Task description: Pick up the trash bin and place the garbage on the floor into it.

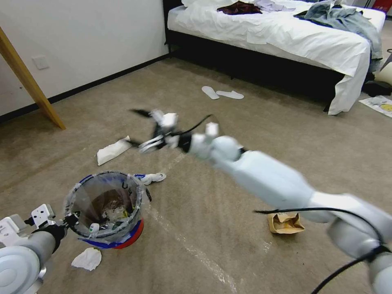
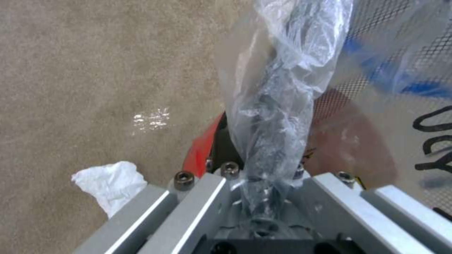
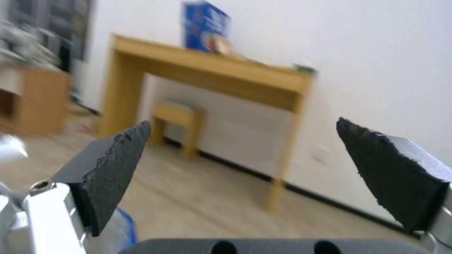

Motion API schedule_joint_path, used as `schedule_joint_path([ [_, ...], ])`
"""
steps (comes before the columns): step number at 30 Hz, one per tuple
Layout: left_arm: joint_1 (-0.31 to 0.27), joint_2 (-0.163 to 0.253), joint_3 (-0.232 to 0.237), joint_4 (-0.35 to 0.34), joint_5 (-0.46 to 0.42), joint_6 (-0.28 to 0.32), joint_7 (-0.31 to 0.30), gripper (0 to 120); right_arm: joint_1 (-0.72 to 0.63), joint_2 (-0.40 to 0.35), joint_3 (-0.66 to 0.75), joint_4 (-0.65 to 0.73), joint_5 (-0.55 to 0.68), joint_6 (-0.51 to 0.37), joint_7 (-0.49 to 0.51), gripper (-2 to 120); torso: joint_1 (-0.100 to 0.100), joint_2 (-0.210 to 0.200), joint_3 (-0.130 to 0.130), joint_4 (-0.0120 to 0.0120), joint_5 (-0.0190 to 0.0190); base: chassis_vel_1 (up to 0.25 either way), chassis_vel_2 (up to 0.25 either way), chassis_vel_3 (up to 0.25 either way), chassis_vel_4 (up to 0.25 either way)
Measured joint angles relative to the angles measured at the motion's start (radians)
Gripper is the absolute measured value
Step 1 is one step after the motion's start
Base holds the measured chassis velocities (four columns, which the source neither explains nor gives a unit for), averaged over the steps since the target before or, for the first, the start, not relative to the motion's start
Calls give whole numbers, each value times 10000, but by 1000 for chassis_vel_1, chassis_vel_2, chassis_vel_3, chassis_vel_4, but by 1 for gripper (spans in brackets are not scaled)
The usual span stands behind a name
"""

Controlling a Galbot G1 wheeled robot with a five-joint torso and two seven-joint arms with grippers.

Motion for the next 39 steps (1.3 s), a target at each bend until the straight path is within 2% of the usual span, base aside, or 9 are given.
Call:
schedule_joint_path([
  [5, -81, 113, 64, 124, 9, 0, 72, 0, -344, -1222, 422, -89, -396, -222, -279, 100, 0, 0, -1, 2, 1, 0, 0, 0, 0],
  [8, -105, 144, 92, 166, 16, 0, 96, 0, -430, -1524, 542, -313, -795, -241, -535, 100, 0, 0, 0, 2, 0, 0, 0, 0, 0],
  [10, -179, 195, 188, 226, 27, -2, 154, 0, -596, -2386, 725, -780, -1799, -320, -1562, 100, 0, 0, 1, 1, 2, 0, 0, 0, 0],
  [14, -266, 274, 283, 287, 32, -8, 199, 0, -630, -3159, 742, -1403, -2808, -307, -2887, 100, 0, 1, -1, -3, -2, 0, 0, 0, 0],
  [22, -326, 354, 379, 295, 40, -11, 221, 0, -720, -3783, 488, -2680, -5107, 468, -4228, 100, 0, 0, 0, 4, 0, 0, 0, 0, 0],
  [28, -280, 325, 389, 237, 115, -12, 275, 0, -1097, -4315, 200, -3249, -6237, 877, -4378, 100, 0, 0, 0, 2, -2, 0, 0, 0, 0],
  [30, -274, 314, 389, 237, 134, -12, 284, 0, -1209, -4359, 224, -3346, -6486, 946, -4379, 100, 0, 0, -1, 3, -3, 0, 0, 0, 0],
  [32, -203, 300, 391, 237, 252, -12, 334, 0, -1579, -4357, 425, -3832, -7654, 1318, -4531, 100, 0, 0, -1, -1, -4, 0, 0, 0, 0],
  [39, -175, 130, 427, 141, 378, -14, 346, 0, -1850, -4282, 317, -4175, -8717, 1820, -5015, 100, 0, 0, -1, 3, -4, 0, 0, 0, 0],
])
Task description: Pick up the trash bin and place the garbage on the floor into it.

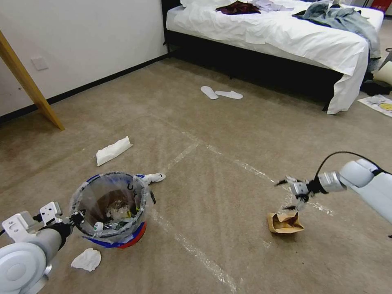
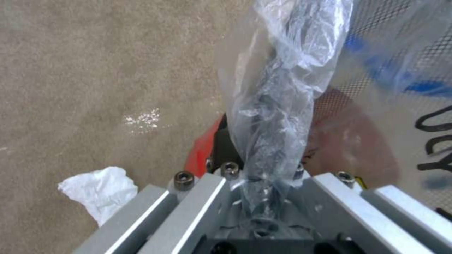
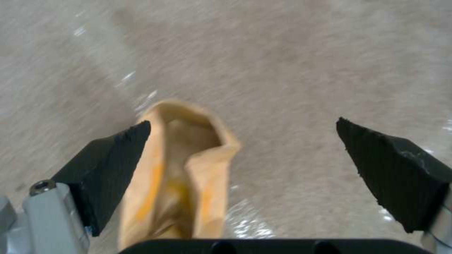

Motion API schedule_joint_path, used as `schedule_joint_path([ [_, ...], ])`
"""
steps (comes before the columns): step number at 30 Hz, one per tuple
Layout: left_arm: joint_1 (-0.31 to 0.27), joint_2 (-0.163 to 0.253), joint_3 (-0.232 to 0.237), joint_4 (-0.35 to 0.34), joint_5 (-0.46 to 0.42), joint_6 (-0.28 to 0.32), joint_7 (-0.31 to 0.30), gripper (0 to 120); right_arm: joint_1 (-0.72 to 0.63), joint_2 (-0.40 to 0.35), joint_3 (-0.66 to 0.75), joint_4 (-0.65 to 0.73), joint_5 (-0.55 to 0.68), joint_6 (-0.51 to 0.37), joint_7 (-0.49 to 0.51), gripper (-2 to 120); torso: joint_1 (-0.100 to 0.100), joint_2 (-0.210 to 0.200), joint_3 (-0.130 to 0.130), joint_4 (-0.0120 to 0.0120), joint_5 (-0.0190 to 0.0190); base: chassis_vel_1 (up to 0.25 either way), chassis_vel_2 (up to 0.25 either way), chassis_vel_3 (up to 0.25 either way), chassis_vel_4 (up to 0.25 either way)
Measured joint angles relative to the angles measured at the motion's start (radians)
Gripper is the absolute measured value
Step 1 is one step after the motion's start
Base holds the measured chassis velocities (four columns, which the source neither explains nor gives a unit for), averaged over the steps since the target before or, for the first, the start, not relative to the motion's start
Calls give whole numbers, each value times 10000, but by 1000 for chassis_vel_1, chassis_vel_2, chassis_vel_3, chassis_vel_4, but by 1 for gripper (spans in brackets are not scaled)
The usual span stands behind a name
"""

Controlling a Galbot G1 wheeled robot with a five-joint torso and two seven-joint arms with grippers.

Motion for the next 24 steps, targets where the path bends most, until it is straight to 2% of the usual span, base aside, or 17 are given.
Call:
schedule_joint_path([
  [2, 61, -101, 41, -23, 162, 0, 35, 0, -82, -6, -8, -25, -625, 245, -341, 100, 0, 0, 0, 0, -1, 0, 0, 0, 0],
  [12, 159, -354, -48, -180, 261, 0, 57, 0, -392, 168, 121, -299, -2460, 349, -361, 100, 0, 0, 0, 0, 1, 0, 0, 0, 0],
  [24, 127, -456, -62, -113, 336, -1, 62, 0, -601, 690, -62, -862, -3240, 178, -200, 100, 1, 0, 1, 0, -2, 0, 0, 0, 0],
])
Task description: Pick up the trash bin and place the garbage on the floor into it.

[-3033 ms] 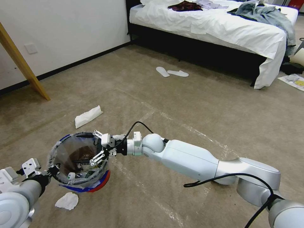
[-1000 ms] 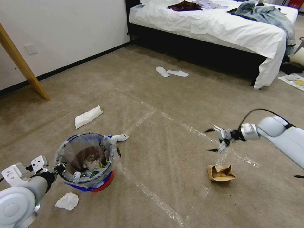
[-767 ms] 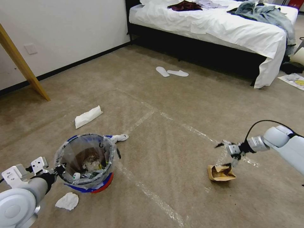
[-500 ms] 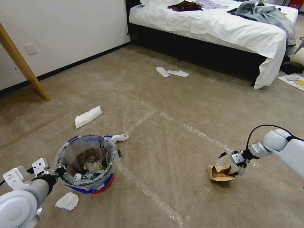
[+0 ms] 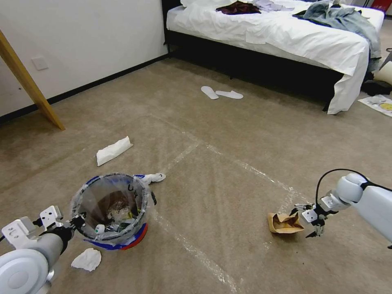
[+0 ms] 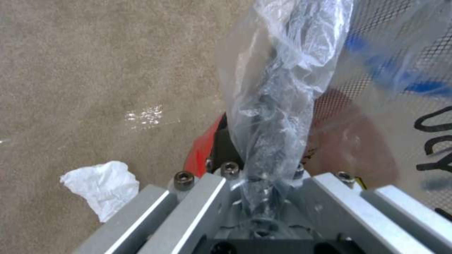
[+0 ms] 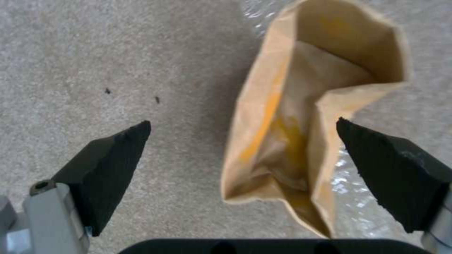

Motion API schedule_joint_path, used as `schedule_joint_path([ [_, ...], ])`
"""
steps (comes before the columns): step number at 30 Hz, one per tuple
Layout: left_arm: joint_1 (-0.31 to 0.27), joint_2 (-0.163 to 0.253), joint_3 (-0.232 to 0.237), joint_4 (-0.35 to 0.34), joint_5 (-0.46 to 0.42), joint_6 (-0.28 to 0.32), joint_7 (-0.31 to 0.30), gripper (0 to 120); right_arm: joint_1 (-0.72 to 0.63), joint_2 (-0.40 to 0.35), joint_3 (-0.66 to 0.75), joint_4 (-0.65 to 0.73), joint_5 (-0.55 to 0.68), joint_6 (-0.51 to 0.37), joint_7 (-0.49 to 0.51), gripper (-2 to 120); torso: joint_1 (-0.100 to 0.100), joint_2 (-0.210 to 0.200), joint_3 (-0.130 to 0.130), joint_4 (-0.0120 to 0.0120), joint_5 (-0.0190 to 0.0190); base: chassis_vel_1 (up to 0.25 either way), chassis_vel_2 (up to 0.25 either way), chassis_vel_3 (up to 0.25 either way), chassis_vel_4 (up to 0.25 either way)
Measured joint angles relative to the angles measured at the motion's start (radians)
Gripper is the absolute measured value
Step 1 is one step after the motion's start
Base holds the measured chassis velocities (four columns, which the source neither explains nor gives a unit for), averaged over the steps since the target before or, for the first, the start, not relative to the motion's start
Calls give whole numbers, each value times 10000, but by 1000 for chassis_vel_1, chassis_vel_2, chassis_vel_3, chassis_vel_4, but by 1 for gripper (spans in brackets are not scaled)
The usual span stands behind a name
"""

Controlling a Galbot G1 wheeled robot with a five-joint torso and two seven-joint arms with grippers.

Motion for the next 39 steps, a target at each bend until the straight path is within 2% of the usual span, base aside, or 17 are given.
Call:
schedule_joint_path([
  [8, -184, 88, 14, 264, -44, -37, 11, 0, -59, 359, -77, -572, -251, 139, 145, 100, -1, 0, 1, -1, 0, 0, 0, 0, 0],
  [22, -423, 330, 64, 622, -236, -82, 41, 0, 444, 1411, -393, -1786, -633, 139, 810, 100, 0, 0, 1, -1, 0, 0, 0, 0, 0],
  [24, -423, 338, 40, 671, -244, -85, 48, 0, 572, 1735, -473, -2287, -823, 140, 1034, 100, 0, 0, 1, 2, 1, 0, 0, 0, 0],
  [39, -468, 338, 70, 688, -242, -108, 87, 0, 681, 1997, -732, -2778, -728, 158, 1093, 100, 0, 0, -1, -1, -1, 0, 0, 0, 0],
])
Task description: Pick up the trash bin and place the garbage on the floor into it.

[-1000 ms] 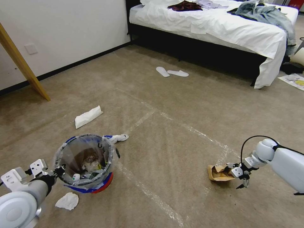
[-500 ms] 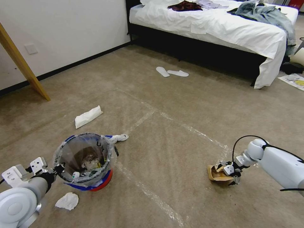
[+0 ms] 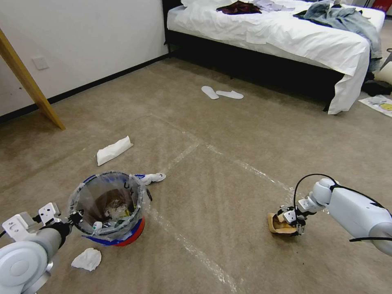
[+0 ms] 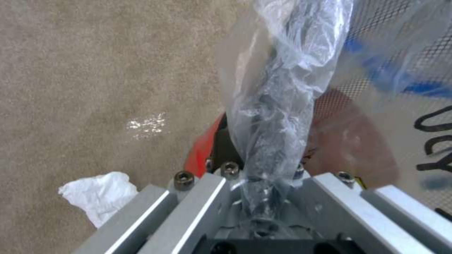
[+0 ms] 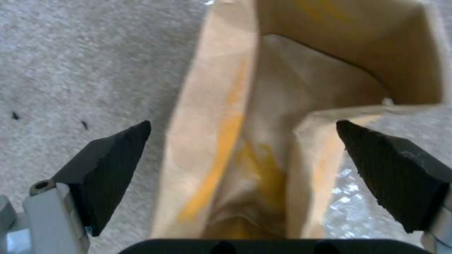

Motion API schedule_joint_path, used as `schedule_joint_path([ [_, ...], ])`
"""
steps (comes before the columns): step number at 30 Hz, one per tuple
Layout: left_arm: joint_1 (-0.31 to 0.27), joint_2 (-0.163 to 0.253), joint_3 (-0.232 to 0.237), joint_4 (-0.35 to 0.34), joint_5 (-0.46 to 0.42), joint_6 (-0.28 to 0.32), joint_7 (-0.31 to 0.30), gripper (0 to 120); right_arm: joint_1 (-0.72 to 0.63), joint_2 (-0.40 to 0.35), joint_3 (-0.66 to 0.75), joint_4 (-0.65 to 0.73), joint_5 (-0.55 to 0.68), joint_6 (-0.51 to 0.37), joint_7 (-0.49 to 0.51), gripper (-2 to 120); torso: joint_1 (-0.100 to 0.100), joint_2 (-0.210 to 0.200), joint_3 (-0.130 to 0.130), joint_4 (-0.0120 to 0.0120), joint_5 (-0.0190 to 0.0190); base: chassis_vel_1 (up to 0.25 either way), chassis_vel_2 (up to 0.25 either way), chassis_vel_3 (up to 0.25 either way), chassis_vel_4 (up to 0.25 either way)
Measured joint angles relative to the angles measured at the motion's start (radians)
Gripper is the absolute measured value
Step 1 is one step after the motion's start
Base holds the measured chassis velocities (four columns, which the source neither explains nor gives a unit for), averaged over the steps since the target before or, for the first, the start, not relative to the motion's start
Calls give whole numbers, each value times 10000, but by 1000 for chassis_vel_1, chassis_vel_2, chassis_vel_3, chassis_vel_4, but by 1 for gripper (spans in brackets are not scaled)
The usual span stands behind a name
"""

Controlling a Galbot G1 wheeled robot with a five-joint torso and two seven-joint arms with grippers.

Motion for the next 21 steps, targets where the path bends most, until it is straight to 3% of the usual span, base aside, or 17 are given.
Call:
schedule_joint_path([
  [16, 126, -66, -92, -93, 49, -20, 27, 0, -318, 113, -132, -120, -165, 71, 167, 100, 0, 0, 0, 2, 2, 0, 0, 0, 0],
  [21, 108, -64, -100, -93, 68, -54, 34, 0, -559, 148, -35, -133, -119, 148, 174, 91, -1, 0, 0, -1, 0, 0, 0, 0, 0],
])
